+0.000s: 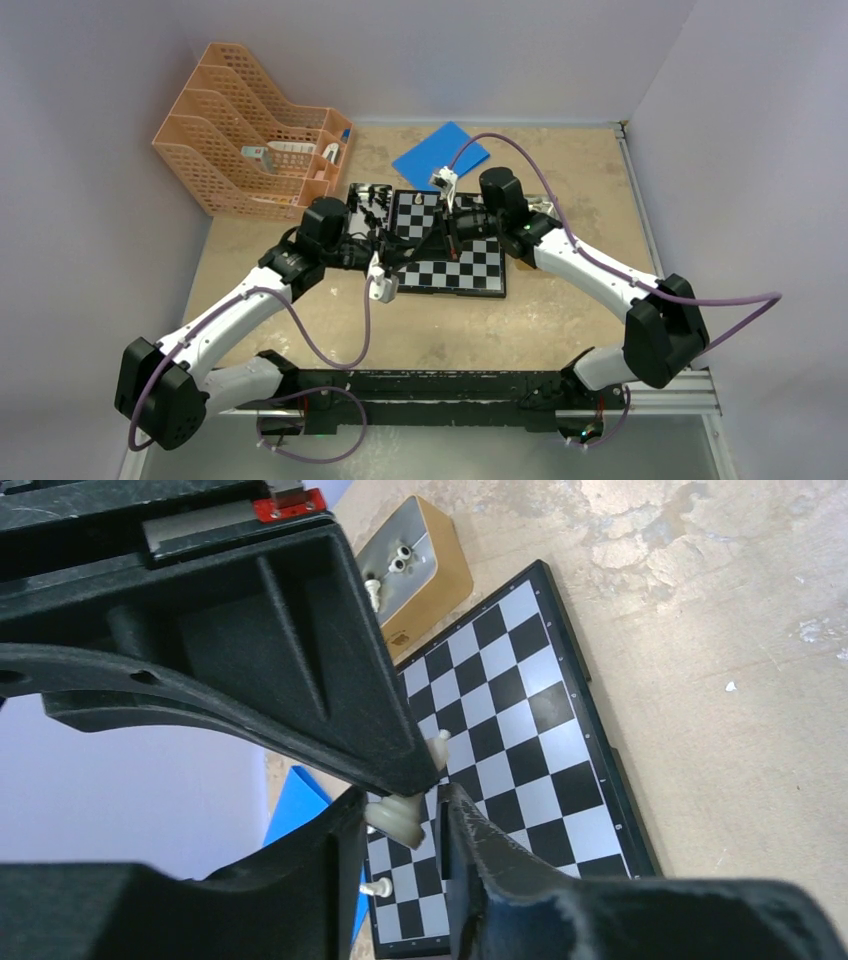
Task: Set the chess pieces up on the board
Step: Place the chess piece on the chessboard.
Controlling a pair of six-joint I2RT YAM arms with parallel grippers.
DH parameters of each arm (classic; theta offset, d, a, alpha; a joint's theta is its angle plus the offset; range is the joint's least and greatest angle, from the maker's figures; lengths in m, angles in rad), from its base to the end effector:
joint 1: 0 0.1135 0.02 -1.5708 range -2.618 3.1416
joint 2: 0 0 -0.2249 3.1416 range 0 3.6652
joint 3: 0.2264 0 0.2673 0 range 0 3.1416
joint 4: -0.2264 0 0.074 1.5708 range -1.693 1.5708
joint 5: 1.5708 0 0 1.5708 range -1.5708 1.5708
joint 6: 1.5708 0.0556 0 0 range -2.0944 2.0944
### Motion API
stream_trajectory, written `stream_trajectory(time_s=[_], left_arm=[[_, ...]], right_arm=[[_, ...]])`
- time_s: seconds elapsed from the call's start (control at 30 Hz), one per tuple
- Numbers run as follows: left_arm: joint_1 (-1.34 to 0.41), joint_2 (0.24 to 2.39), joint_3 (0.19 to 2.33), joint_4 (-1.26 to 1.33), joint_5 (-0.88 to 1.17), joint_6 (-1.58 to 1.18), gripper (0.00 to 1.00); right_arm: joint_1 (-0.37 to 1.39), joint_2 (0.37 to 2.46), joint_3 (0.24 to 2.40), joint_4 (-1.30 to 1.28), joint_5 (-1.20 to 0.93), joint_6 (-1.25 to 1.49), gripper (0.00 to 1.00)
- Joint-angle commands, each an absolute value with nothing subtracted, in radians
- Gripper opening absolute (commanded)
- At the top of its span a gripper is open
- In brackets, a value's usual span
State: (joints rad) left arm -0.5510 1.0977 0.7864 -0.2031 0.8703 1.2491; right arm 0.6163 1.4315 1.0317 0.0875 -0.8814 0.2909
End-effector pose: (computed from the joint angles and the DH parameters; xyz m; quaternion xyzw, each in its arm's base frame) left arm 0.2159 -0.1825 0.2370 0.7456 0.3204 -0.1858 0.5540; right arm 0.2658 0.2409 0.2565 -0.3662 0.6809 0.5433 0.3274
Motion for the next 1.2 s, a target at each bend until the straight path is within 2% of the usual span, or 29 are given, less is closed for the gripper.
stream_trajectory(time_s=[0.0,0.27,0.57,0.87,1.0,1.17], left_arm=[[-0.557,1.11,0.859,-0.196,0.907,1.165,0.27],[-0.555,1.1,0.882,-0.09,0.865,0.862,0.14],[-0.556,1.082,0.832,0.069,0.815,0.37,0.03],[-0.556,1.022,0.685,0.351,0.706,-0.053,0.01],[-0.557,1.015,0.673,0.396,0.652,-0.153,0.0],[-0.557,0.999,0.657,0.433,0.595,-0.207,0.0]], right_arm=[[0.621,1.417,1.063,0.126,-0.902,0.316,0.15],[0.622,1.403,1.049,0.165,-0.853,0.387,0.19],[0.62,1.328,0.983,0.371,-0.704,0.563,0.31],[0.619,1.22,0.862,0.533,-0.533,0.73,0.38],[0.619,1.216,0.843,0.555,-0.532,0.769,0.38],[0.62,1.199,0.821,0.586,-0.529,0.797,0.43]])
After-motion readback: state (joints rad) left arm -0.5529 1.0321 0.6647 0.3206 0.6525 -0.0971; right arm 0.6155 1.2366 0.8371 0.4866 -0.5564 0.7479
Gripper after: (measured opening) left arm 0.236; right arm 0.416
